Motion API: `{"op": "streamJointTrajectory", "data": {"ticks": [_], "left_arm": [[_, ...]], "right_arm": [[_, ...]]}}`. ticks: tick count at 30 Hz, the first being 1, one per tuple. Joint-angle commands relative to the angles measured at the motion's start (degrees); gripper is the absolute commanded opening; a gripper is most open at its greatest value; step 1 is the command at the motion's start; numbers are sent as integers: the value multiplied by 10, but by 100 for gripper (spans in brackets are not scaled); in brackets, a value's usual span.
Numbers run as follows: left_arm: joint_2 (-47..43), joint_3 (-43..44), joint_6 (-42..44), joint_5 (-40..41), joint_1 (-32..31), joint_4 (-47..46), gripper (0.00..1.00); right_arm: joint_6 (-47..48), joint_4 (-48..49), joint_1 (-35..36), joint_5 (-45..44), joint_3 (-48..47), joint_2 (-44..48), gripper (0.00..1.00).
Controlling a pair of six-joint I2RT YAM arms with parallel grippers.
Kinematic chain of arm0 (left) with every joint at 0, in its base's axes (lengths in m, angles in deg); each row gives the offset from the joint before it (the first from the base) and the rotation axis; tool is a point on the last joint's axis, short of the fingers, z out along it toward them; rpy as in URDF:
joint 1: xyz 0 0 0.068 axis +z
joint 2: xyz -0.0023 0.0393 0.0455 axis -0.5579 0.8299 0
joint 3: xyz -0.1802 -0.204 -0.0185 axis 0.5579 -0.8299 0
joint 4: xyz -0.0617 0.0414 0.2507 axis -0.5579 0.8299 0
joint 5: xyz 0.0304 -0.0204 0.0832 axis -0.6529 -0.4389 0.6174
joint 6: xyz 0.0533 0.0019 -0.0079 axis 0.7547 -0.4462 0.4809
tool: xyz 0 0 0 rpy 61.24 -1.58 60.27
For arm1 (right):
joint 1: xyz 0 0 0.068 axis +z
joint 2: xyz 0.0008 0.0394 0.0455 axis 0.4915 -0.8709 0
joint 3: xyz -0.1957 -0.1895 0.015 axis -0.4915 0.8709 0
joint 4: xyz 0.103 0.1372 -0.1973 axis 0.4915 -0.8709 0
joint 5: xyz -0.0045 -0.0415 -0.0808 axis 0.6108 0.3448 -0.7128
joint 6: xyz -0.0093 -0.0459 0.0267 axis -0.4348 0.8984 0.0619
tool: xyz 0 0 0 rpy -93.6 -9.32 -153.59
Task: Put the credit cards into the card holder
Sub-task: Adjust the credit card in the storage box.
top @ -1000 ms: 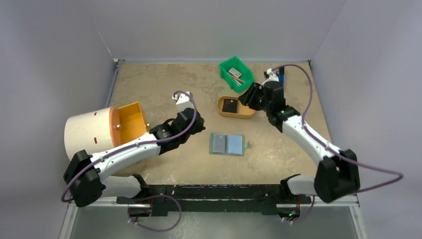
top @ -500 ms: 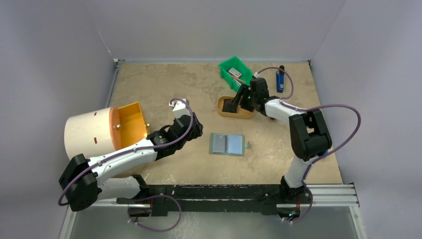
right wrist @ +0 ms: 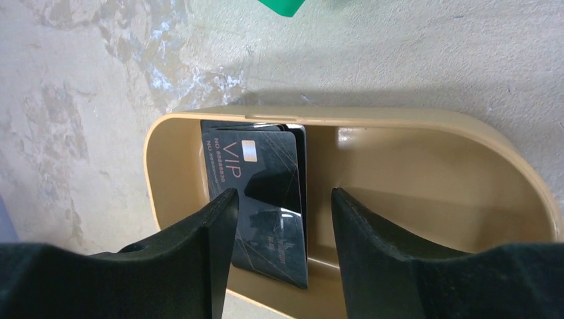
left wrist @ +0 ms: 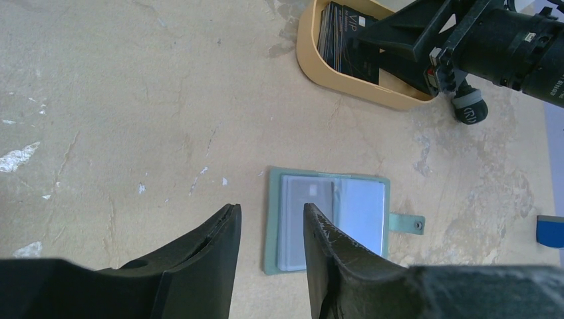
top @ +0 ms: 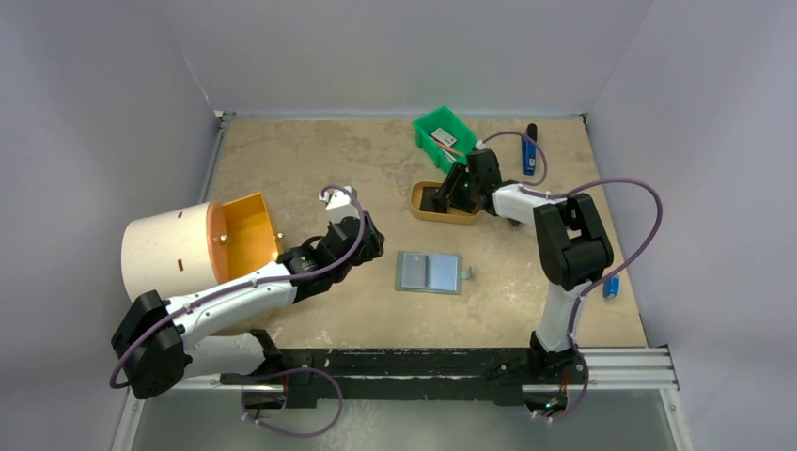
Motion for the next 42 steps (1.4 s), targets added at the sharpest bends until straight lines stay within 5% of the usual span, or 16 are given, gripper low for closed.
{"op": "streamJointTrajectory", "data": {"ticks": [1,9,21,30,42], "left_arm": [[-1,1,0,4,1,-24,38],[4,3,-3,6,1,-22,37],[6,4,-4,4,1,-21,36],[9,2,-5,2,1,-22,36],[12,2,-5,1,0,-24,35]], "right_arm": [[0,6,0,6,-24,-5,55],[-2,17,1,10,-10,6,39],[-8,29,0,0,14,36,34],[4,41,1,24,12,35,57],[18,41,11,51,-20,14,59]]}}
